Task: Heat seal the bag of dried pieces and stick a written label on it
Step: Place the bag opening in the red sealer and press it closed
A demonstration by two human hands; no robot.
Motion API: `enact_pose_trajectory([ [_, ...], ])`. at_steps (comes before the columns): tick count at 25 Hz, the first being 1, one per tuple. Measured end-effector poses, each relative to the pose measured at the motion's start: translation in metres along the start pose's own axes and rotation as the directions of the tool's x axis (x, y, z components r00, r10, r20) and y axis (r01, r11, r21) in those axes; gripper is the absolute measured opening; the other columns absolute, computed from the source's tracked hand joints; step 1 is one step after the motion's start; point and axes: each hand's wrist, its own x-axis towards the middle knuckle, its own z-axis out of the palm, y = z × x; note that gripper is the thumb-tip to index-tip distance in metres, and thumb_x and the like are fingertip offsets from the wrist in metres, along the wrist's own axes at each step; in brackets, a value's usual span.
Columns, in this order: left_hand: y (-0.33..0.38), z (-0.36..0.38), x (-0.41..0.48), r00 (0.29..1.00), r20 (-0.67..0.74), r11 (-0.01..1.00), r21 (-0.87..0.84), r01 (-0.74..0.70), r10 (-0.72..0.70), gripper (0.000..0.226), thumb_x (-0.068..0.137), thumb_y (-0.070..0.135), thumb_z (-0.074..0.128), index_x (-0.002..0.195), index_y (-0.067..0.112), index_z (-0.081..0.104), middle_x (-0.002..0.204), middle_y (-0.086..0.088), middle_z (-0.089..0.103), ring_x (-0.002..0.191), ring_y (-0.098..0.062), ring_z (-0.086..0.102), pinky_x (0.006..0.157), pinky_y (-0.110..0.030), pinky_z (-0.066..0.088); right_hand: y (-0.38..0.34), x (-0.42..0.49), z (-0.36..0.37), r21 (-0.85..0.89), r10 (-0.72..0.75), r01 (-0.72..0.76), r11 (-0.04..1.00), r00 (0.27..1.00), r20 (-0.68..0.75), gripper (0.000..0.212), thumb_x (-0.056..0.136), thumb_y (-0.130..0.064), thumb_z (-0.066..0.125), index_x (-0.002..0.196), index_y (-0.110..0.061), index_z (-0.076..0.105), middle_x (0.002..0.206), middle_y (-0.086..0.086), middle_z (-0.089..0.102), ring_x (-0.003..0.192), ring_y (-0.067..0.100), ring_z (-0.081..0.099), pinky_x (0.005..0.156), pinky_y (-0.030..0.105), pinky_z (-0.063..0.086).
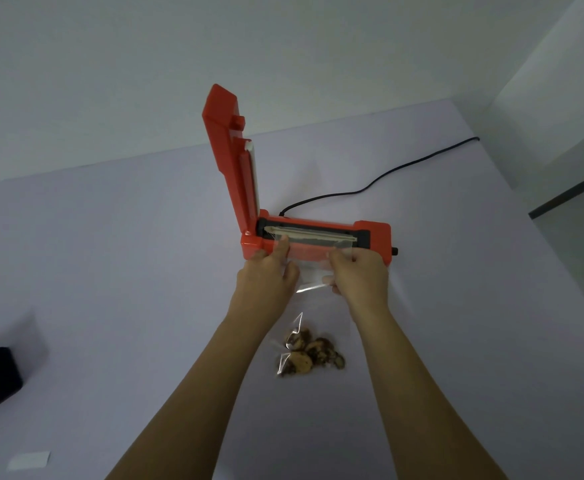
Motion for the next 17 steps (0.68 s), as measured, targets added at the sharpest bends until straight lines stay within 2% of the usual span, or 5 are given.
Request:
enact_pose_trajectory([
  [3, 0.0, -0.003, 0.002, 0.999, 0.036, 1.0, 0.018, 0.0, 0.0, 0.047, 0.093, 0.022, 0.048, 0.138, 0.012, 0.04, 0.098, -0.018, 0.062, 0.084, -0.032, 0.059, 0.077, -0.038, 0.051, -0.002, -0.001, 0.0, -0.143, -0.09, 0.088, 0.986, 0.996, -0.013, 0.03, 0.089, -0.016, 0.049, 0.061, -0.005, 0.055, 0.066, 0.016, 0.065, 0.067, 0.033, 0.068, 0.054, 0.032, 0.048],
  [6, 0.0, -0.003, 0.005, 0.999, 0.045, 0.999, 0.036, -0.005, 0.004, 0.047, 0.093, 0.022, 0.046, 0.138, 0.01, 0.04, 0.095, -0.017, 0.063, 0.082, -0.031, 0.06, 0.076, -0.039, 0.052, -0.003, 0.0, -0.001, -0.263, -0.176, 0.167, 0.95, 0.984, -0.009, 0.037, 0.093, -0.019, 0.046, 0.055, -0.013, 0.046, 0.058, 0.01, 0.06, 0.064, 0.026, 0.069, 0.048, 0.028, 0.042],
  [11, 0.0, -0.001, 0.008, 0.999, 0.04, 0.999, 0.039, -0.01, 0.009, 0.046, 0.093, 0.024, 0.047, 0.137, 0.01, 0.042, 0.091, -0.014, 0.065, 0.078, -0.026, 0.059, 0.072, -0.034, 0.047, -0.006, -0.001, 0.0, -0.384, -0.318, 0.288, 0.877, 0.948, -0.013, 0.029, 0.095, -0.021, 0.047, 0.074, -0.007, 0.062, 0.064, 0.006, 0.065, 0.056, 0.018, 0.062, 0.044, 0.018, 0.038],
  [14, -0.002, -0.002, 0.009, 0.998, 0.066, 0.999, 0.034, -0.002, 0.0, 0.046, 0.094, 0.026, 0.045, 0.137, 0.013, 0.042, 0.099, -0.013, 0.065, 0.086, -0.027, 0.061, 0.08, -0.038, 0.052, -0.013, -0.002, -0.001, -0.333, -0.362, 0.335, 0.882, 0.932, -0.023, 0.024, 0.092, -0.023, 0.052, 0.077, -0.012, 0.066, 0.061, -0.003, 0.062, 0.049, 0.006, 0.054, 0.043, 0.009, 0.036],
  [17, -0.003, -0.004, 0.008, 0.998, 0.059, 1.0, 0.007, -0.007, 0.007, 0.044, 0.093, 0.027, 0.046, 0.135, 0.016, 0.045, 0.106, -0.011, 0.066, 0.09, -0.027, 0.062, 0.082, -0.036, 0.051, -0.015, 0.004, -0.007, -0.14, -0.188, 0.185, 0.973, 0.982, -0.012, 0.022, 0.085, -0.03, 0.057, 0.072, -0.018, 0.069, 0.061, -0.006, 0.066, 0.055, 0.01, 0.061, 0.049, 0.017, 0.042],
])
